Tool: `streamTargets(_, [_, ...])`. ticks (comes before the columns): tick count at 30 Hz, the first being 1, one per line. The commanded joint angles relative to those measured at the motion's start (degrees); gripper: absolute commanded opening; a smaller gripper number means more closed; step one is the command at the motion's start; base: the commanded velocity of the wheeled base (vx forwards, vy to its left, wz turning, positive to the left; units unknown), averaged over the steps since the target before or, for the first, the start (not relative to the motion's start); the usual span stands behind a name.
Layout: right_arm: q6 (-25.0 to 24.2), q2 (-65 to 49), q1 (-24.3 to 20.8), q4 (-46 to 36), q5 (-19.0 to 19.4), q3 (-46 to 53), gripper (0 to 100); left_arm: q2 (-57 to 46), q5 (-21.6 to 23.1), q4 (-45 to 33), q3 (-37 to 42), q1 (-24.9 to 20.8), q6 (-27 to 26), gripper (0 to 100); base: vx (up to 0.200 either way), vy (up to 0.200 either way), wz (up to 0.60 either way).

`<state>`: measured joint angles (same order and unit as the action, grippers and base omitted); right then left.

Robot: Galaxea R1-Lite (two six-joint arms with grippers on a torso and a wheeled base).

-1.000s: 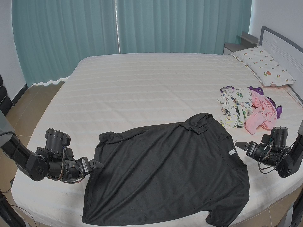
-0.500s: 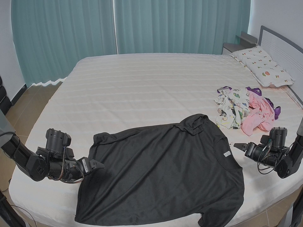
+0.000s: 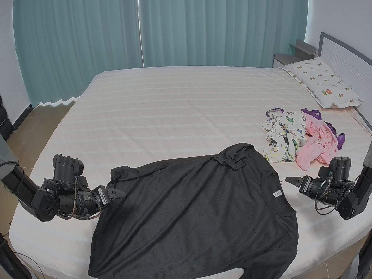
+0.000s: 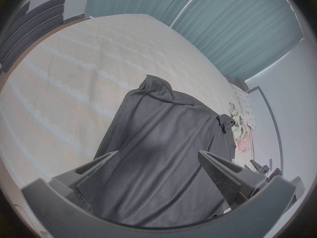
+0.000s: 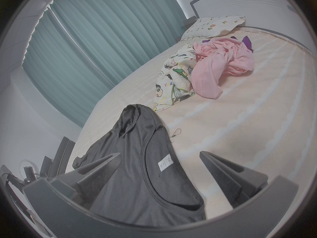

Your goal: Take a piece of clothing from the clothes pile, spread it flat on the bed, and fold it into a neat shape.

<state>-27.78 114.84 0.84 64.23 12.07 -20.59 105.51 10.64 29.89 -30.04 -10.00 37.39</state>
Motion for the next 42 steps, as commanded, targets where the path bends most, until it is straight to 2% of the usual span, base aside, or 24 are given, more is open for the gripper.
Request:
streamTargets(1, [0.0, 0.1, -0.3, 0.0, 0.1, -0.1, 100, 0.8, 0.0, 0.2, 0.2, 0.1, 0.1, 100, 0.000, 0.000, 0.00])
streamTargets(3, [-0.4, 0.1, -1.4, 0.0, 0.1, -0.1, 100, 0.9, 0.0, 0.3, 0.2, 0.1, 0.1, 100, 0.000, 0.000, 0.00])
streamTargets(6, [-3.1, 0.3, -5.4, 0.0, -0.3, -0.9, 100, 1.0, 0.0, 0.3, 0.2, 0.1, 0.1, 100, 0.000, 0.000, 0.00])
streamTargets(8, [-6.4, 1.0, -7.8, -0.1, -1.5, -3.6, 100, 0.8, 0.0, 0.3, 0.2, 0.1, 0.1, 100, 0.000, 0.000, 0.00])
streamTargets(13, [-13.0, 6.4, -9.5, -0.2, -6.0, -11.3, 100, 0.9, 0.1, 0.3, 0.2, 0.1, 0.2, 100, 0.000, 0.000, 0.00])
streamTargets(18, [-17.3, 10.5, -12.4, -1.8, -7.0, -19.2, 100, 0.8, 0.1, 0.3, 0.2, 0.1, 0.2, 100, 0.000, 0.000, 0.00])
streamTargets(21, [-17.8, 12.1, -14.0, -4.9, -7.1, -22.8, 100, 0.5, 0.1, 0.3, 0.2, 0.1, 0.2, 100, 0.000, 0.000, 0.00])
streamTargets(23, [-18.9, 15.5, -16.7, -10.1, -7.4, -29.2, 100, 0.5, 0.1, 0.3, 0.4, 0.0, 0.2, 100, 0.000, 0.000, 0.00])
streamTargets(26, [-19.7, 18.4, -18.5, -14.1, -9.3, -35.0, 100, 0.5, 0.2, 0.3, 0.7, -0.1, 0.2, 100, 0.000, 0.000, 0.00])
streamTargets(27, [-19.8, 20.7, -19.5, -17.6, -11.5, -38.8, 100, 0.4, 0.1, 0.3, 0.9, -0.1, 0.3, 100, 0.000, 0.000, 0.00])
streamTargets(31, [-19.7, 24.6, -20.0, -18.9, -13.9, -42.7, 100, 0.4, 0.1, 0.3, 0.9, -0.1, 1.2, 100, 0.000, 0.000, 0.00])
streamTargets(42, [-19.6, 27.5, -19.8, -19.4, -13.9, -49.7, 100, 1.0, 0.1, 0.3, 0.9, -0.2, 1.4, 100, 0.000, 0.000, 0.00])
